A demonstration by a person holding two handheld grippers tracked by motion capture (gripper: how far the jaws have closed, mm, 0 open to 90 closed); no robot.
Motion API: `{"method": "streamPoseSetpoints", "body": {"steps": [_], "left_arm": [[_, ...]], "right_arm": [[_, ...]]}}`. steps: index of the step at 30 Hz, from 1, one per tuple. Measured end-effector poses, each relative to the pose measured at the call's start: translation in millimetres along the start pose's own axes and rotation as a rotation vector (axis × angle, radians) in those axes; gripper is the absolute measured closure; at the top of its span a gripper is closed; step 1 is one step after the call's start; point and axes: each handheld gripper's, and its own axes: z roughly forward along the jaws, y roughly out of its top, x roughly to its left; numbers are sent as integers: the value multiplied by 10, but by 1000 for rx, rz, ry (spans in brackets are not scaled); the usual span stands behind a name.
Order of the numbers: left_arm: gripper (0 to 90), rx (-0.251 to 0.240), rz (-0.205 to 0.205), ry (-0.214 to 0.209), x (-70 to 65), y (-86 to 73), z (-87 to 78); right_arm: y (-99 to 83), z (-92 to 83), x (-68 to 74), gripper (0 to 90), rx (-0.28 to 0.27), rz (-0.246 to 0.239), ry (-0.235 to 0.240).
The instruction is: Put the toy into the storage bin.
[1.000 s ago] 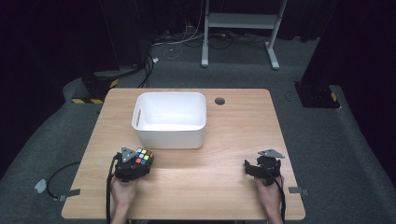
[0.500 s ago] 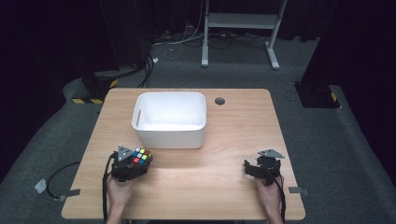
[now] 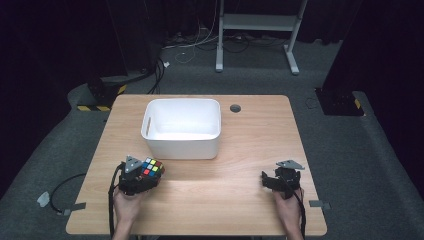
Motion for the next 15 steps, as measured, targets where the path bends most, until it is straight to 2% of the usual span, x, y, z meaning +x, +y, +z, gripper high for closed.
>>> {"method": "streamPoseSetpoints", "body": {"steps": [15], "left_arm": [[334,-9,13,-11,-30,78,-105]], "right_arm": [[-1,-1,3,151,0,2,-1]]}}
